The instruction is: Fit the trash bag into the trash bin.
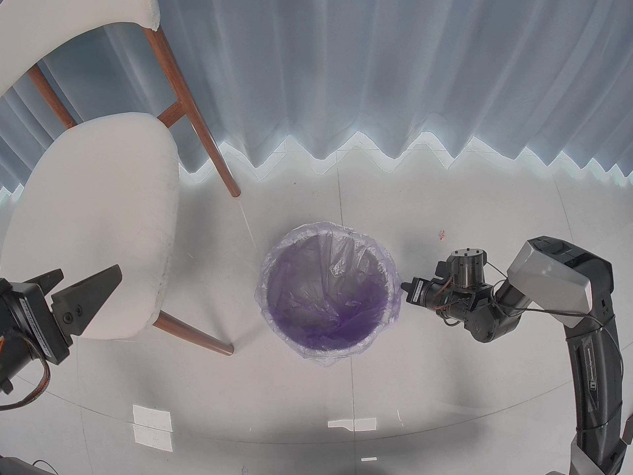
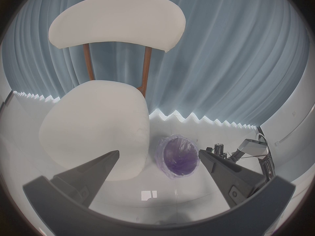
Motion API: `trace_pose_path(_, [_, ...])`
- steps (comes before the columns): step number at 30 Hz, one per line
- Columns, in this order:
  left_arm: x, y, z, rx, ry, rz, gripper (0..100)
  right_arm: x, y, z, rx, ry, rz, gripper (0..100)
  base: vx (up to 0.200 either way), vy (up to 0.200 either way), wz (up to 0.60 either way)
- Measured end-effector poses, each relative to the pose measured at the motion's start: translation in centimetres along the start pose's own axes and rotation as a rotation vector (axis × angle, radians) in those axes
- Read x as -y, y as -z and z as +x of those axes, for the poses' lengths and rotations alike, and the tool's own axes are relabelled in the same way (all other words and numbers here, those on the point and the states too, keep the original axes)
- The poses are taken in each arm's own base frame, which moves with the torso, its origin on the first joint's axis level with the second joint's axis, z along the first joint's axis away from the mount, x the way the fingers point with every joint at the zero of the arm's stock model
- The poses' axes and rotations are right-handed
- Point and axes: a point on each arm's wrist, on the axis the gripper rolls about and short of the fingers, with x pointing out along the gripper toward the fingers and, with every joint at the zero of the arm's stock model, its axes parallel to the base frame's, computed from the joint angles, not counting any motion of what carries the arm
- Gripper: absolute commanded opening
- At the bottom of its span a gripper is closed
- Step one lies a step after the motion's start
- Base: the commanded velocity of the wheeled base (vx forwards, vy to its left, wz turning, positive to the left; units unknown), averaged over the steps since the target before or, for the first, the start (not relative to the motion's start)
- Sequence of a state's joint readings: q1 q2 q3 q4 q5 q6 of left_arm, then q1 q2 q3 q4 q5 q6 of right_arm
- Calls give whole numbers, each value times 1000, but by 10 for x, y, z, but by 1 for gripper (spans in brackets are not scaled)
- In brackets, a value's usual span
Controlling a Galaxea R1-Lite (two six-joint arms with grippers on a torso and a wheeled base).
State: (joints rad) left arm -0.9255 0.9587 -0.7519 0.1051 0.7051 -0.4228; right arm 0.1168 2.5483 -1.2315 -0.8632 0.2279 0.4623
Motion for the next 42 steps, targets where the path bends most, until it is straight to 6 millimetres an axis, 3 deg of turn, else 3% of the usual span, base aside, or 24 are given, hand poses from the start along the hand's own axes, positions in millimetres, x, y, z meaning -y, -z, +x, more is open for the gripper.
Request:
trace_pose_path(16, [-6,8,-2,3,-27,6,100,9,3,51,43,125,-105,0,0,0,0])
trace_pose_path(17, [-6,9,-2,3,-28,6,100,10,5,54,45,131,-110,100,0,0,0])
trace_pose_path(25, [-7,10,-3,4,-27,6,100,6,10,51,45,125,-72,100,0,0,0])
trace_pose_path(37, [-7,10,-3,4,-23,7,100,4,42,-21,-132,134,-65,100,0,0,0])
trace_pose_path(42, [-7,10,-3,4,-23,8,100,0,51,-36,-106,103,-113,100,0,0,0])
